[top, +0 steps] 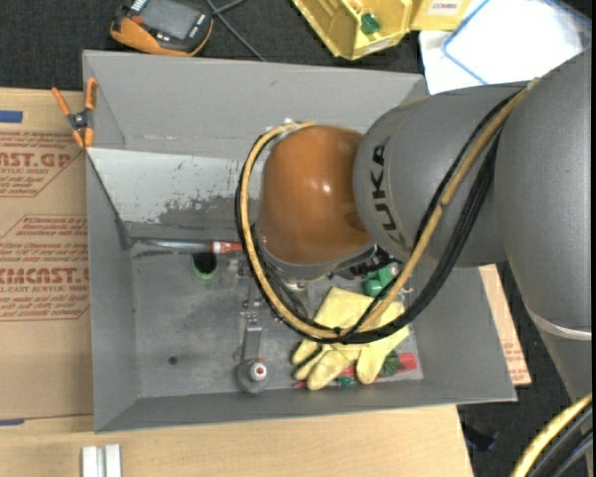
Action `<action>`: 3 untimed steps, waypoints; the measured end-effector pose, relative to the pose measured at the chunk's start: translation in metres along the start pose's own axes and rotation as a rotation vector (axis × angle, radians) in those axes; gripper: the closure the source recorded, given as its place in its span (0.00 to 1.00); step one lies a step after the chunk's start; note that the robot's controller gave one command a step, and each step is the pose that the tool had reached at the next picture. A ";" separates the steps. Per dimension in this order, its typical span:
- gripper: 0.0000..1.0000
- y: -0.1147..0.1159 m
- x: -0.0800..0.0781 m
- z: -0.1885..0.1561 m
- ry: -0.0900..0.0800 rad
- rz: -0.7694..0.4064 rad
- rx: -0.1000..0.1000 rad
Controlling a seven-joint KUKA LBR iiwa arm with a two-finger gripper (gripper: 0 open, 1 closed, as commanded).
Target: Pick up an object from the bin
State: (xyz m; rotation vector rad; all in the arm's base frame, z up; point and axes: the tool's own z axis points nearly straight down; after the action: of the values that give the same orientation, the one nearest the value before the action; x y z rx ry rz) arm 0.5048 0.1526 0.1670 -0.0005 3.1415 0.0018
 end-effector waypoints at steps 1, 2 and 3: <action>0.00 -0.065 0.000 0.092 0.010 -0.338 0.002; 0.00 -0.076 0.023 0.044 -0.001 -0.299 -0.001; 0.00 -0.160 -0.003 0.068 0.014 -0.783 0.002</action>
Offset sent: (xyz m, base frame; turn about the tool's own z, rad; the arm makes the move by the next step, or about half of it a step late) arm -0.0227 -0.0771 -0.0439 -0.2987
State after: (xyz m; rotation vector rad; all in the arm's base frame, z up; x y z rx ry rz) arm 0.5082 -0.0075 0.0985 -1.2037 2.9156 -0.0021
